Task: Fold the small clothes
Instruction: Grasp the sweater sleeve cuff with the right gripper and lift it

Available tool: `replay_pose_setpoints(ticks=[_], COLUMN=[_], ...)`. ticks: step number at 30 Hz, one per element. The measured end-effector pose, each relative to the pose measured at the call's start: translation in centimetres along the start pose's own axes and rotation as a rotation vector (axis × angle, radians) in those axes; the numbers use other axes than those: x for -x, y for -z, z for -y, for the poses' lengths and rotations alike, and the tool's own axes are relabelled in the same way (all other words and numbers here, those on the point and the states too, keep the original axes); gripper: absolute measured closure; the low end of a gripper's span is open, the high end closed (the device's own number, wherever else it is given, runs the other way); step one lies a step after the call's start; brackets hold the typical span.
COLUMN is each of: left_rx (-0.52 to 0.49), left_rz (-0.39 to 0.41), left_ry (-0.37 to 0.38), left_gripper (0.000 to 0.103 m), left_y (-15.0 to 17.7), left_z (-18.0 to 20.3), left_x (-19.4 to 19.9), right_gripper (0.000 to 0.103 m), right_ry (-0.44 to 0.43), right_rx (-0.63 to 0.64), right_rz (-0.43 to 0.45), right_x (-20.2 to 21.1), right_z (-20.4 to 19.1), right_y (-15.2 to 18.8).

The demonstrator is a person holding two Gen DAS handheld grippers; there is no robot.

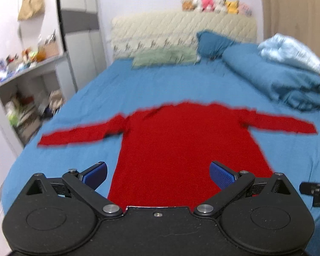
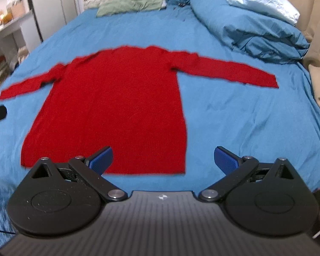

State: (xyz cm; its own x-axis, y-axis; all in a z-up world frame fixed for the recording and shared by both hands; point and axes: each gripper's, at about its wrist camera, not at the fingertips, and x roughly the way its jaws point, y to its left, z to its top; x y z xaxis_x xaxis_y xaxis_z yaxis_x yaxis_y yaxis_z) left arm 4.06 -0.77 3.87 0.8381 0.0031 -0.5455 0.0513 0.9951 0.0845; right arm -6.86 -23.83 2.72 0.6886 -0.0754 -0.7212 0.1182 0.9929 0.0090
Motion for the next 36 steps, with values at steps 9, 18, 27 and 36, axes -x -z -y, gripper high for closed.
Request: replay_pose_setpoints(ticks=[9, 18, 27, 36], left_rx=[-0.099, -0.042, -0.115, -0.111], left_rz=[0.096, -0.105, -0.193, -0.291], left_ry=[0.117, 0.220, 0.208, 0.196], left_gripper=[0.000, 0.000, 0.000, 0.000], left_y=[-11.1, -14.3, -12.1, -8.9], left_z=[6.3, 14.0, 20.5, 23.0], left_x=[-10.7, -29.4, -41.0, -47.1], right_gripper=[0.000, 0.000, 0.010, 0.057], right_ry=[0.107, 0.122, 0.164, 0.234], right_rx=[-0.120, -0.358, -0.604, -0.736], right_rz=[0.119, 0.111, 0.170, 0.254], right_x=[-5.3, -20.0, -30.8, -35.7], right_z=[10.3, 21.7, 28.6, 32.4], right_y=[-9.8, -11.9, -9.6, -10.3])
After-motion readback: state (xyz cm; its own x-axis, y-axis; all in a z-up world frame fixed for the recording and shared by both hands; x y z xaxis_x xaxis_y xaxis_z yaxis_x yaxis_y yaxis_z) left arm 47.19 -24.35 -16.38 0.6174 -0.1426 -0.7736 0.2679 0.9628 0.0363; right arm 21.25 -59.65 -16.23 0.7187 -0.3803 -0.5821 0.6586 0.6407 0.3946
